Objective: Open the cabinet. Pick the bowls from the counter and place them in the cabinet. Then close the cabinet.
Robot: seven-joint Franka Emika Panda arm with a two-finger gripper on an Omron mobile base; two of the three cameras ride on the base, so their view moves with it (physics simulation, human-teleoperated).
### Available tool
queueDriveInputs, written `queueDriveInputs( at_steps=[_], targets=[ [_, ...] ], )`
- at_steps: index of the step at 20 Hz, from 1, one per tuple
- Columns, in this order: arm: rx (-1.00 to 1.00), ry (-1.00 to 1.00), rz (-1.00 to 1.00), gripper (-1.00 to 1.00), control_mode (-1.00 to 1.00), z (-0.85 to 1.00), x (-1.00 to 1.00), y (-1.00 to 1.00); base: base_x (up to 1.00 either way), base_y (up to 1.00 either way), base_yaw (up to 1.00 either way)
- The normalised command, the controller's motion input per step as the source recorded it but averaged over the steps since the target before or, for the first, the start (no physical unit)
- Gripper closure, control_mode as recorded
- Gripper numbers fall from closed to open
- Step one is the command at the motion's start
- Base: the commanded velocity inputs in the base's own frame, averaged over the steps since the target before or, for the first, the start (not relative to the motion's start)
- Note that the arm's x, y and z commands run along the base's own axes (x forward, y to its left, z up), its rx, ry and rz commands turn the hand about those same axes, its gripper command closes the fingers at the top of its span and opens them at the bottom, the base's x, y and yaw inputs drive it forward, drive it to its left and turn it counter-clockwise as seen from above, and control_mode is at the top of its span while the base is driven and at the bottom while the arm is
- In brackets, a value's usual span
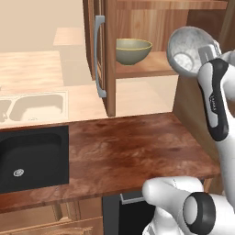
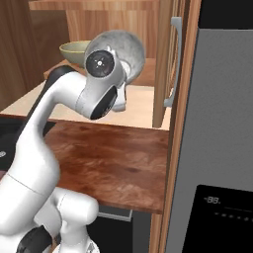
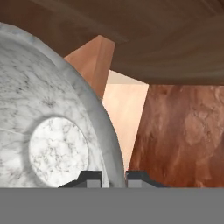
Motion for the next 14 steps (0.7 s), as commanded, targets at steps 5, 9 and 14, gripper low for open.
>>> queueDriveInputs(
  at_steps=[5, 9, 14],
  targets=[
    [0.0, 0.0, 0.0, 1.0, -1.0, 0.0, 0.44, -0.24, 0.0, 0.0, 0.0],
    [0.0, 0.0, 0.0, 1.0, -1.0, 0.0, 0.5, -0.21, 0.0, 0.0, 0.0],
    [0.0, 0.02, 0.0, 1.0, -1.0, 0.0, 0.61, -0.13, 0.0, 0.0, 0.0]
  ],
)
